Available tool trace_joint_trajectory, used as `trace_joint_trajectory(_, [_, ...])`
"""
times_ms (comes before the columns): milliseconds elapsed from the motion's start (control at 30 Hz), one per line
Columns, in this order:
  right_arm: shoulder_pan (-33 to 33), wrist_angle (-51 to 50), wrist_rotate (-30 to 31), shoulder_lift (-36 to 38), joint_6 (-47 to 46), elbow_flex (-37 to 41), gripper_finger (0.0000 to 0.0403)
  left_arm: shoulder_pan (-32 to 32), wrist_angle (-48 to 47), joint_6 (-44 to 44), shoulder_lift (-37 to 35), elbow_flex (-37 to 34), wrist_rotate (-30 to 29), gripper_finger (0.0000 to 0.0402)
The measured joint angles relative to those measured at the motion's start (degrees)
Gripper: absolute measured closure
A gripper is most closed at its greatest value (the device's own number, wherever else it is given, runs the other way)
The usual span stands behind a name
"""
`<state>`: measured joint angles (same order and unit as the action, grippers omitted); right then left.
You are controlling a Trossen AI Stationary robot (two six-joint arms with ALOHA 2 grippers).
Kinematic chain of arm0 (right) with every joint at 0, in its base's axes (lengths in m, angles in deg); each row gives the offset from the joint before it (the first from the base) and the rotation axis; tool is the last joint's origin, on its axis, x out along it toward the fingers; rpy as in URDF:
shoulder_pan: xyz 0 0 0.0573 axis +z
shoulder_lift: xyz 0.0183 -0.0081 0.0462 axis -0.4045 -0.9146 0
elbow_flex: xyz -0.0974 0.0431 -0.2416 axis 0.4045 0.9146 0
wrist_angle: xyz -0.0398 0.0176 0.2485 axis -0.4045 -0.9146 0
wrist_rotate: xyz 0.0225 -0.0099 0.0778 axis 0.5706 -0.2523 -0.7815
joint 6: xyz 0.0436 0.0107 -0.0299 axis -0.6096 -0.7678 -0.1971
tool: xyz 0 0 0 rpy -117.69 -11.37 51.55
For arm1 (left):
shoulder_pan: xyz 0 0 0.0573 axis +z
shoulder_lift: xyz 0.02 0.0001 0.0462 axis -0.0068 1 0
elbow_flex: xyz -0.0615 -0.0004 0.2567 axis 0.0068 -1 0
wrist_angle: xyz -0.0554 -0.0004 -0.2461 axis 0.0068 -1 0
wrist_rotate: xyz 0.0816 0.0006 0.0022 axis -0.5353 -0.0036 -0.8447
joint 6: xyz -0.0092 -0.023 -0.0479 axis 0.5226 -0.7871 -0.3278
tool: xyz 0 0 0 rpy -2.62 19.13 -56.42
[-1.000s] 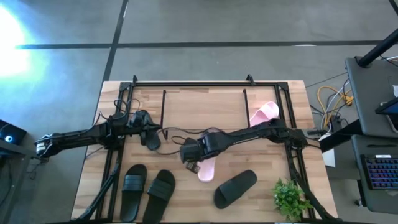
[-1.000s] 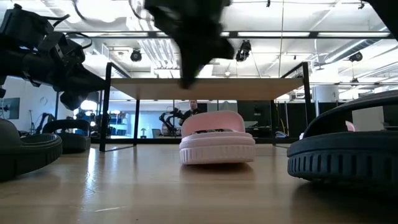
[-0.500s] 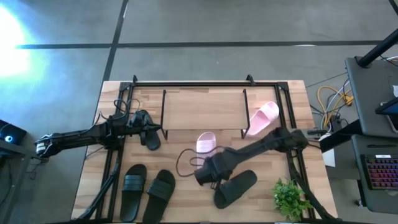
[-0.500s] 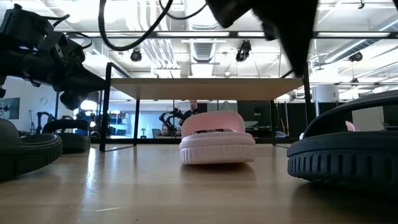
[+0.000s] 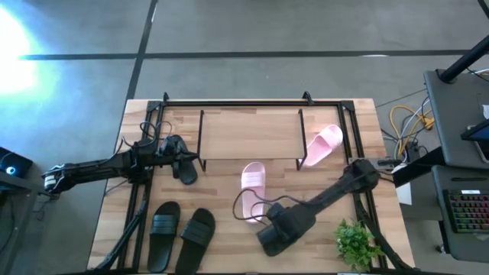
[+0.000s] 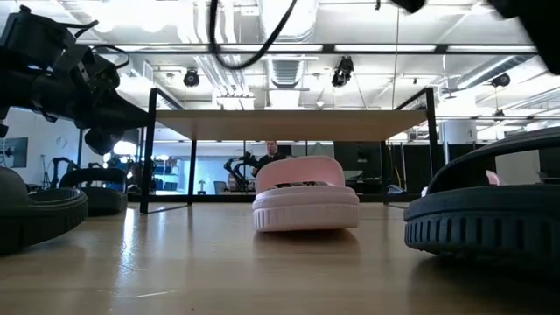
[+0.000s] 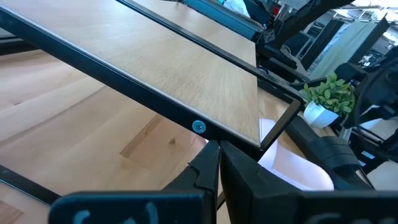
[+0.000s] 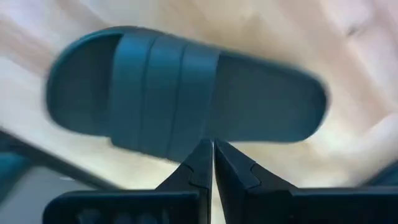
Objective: Pick and place slides into the shelf
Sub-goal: Move the bottom black slides to the center of the table
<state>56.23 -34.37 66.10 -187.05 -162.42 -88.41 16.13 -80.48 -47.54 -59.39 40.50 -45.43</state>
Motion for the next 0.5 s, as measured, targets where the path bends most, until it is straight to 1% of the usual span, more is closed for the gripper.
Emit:
trace_joint_trajectory(67, [1.2, 2.7, 2.2, 2.3, -6.1, 3.1, 0.0394, 0.0, 0.0, 0.0, 0.0, 0.0, 0.0, 0.0402])
trace_joint_trajectory(133, [2.4, 6.4, 5.9, 5.2, -12.9, 7.0, 0.0394, 0.0, 0.0, 0.0, 0.0, 0.0, 0.0, 0.0402])
trace_joint_trajectory(267, [4.1, 17.1, 11.7, 13.9, -22.9, 18.1, 0.0394, 0.0, 0.1, 0.0, 0.0, 0.0, 0.0, 0.0402])
trace_joint_trajectory(367, [4.8, 26.7, 13.9, 20.4, -26.8, 28.2, 0.0394, 0.0, 0.2, 0.0, 0.0, 0.0, 0.0, 0.0402])
trace_joint_trajectory(500, [4.9, 44.1, 14.1, 27.8, -27.4, 41.0, 0.0394, 0.0, 0.2, 0.0, 0.0, 0.0, 0.0, 0.0402])
